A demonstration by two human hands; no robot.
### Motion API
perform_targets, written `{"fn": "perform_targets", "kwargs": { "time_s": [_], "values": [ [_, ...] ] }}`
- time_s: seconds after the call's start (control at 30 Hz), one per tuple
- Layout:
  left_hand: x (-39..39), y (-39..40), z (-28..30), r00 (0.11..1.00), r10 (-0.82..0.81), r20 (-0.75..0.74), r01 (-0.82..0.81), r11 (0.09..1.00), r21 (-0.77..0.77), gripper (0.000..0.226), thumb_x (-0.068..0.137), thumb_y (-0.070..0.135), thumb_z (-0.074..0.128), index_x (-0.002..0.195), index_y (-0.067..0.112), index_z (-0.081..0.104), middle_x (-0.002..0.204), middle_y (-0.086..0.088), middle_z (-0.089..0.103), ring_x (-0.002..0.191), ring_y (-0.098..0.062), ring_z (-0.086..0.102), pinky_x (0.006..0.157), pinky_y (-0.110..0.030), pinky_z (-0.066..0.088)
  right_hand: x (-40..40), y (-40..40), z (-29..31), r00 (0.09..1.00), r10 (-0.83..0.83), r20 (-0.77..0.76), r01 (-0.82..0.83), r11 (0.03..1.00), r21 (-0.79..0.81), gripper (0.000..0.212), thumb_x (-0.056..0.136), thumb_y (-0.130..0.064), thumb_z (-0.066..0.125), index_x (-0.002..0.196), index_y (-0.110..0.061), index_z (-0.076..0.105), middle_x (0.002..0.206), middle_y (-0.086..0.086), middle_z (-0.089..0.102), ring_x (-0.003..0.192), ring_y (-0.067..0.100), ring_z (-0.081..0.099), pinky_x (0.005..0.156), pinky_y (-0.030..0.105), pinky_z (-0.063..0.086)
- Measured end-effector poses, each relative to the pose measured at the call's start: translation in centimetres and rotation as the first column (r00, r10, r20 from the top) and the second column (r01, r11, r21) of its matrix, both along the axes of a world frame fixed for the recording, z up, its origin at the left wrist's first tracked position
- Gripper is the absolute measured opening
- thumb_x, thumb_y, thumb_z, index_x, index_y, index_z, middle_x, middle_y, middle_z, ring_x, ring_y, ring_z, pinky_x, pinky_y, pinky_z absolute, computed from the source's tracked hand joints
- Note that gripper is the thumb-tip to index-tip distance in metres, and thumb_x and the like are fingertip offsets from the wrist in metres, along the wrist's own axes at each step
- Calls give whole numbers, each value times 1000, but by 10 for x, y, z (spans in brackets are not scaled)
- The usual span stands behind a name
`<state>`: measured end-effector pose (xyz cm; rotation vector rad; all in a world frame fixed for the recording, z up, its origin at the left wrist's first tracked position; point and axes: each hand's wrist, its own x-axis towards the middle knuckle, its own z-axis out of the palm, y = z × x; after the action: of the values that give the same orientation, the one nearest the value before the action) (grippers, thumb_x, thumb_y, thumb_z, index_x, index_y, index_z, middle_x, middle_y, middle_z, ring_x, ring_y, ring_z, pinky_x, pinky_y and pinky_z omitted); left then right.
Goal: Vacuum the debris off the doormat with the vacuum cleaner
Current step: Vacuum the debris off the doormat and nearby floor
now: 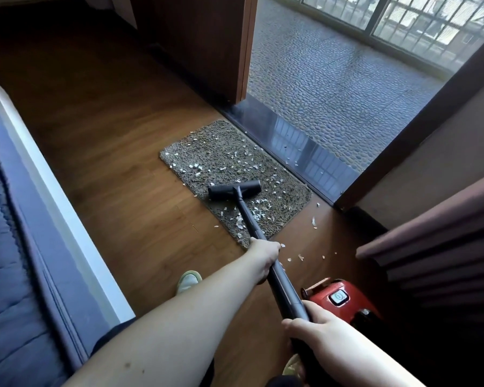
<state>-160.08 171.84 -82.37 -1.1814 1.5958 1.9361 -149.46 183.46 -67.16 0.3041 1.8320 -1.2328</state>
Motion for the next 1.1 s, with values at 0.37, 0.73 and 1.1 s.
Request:
{"fn": "perform_targets", "kwargs": {
  "time_s": [0.37,0.73,1.1],
  "values": [
    [1,-1,-1,998,-62,3,62,998,-21,41,95,12,51,131,5,33,94,-19,52,57,-22,53,50,-28,49,2,-6,0,998,-47,33,48,999,-21,17,95,-12,56,107,-4,47,70,15,47,35,20,49,37,25,43],
    [55,39,30,989,-132,61,130,991,28,20,98,13,47,115,4,41,96,-19,53,69,-26,57,69,-35,52,48,35,53,996,6,87,-1,998,-59,23,95,-11,58,112,0,48,61,13,51,39,25,50,35,27,45],
    [117,58,69,990,-143,-17,142,989,-37,18,97,2,43,114,1,39,70,-15,44,23,-15,48,30,-20,42,120,48,40,996,-84,30,85,996,-39,21,95,-15,55,110,-5,44,69,13,46,40,18,53,39,28,47]
  ]
}}
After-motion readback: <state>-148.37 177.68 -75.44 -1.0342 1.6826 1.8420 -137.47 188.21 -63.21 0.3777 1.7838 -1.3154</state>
